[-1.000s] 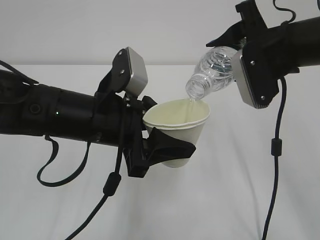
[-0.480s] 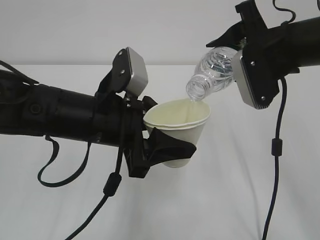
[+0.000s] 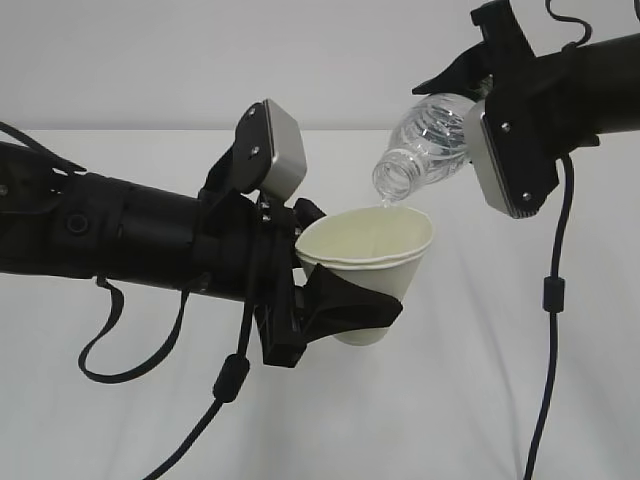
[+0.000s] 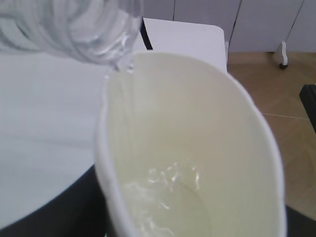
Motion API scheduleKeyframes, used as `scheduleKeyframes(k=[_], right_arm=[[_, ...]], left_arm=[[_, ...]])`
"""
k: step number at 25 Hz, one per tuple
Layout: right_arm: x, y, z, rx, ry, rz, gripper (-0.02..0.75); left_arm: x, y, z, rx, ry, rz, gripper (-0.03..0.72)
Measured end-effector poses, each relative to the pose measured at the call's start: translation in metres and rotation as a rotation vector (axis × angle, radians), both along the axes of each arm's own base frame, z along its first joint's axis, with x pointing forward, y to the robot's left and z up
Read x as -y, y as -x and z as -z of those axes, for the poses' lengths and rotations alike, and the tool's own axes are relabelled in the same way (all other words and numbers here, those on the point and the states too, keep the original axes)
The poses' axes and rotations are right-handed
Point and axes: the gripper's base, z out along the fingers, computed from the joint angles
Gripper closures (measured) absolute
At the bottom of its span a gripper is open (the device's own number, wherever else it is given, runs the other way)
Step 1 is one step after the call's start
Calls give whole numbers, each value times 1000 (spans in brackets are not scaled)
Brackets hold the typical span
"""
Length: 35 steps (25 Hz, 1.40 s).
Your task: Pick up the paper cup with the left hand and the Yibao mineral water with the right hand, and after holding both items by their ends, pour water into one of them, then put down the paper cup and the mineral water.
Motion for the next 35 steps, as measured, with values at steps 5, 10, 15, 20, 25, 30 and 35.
scheduleKeyframes(k=[5,10,15,20,25,30,35], right_arm=[[0,0,0,0,0,0,276],[0,0,0,0,0,0,276],[0,0,0,0,0,0,276],[0,0,0,0,0,0,276],[0,0,0,0,0,0,276],[0,0,0,0,0,0,276],[0,0,0,0,0,0,276]], left_arm=[[0,-1,1,3,-9,-9,268],[-1,-3,1,1,-13,-30,267],[-1,-3,1,1,-14,-33,267],[-1,-3,1,1,-14,-35,267],[-1,-4,1,-7,-7,-53,267],[-1,-6,0,-16,4,-74,268],[-1,-6,0,-17,3,-76,268]])
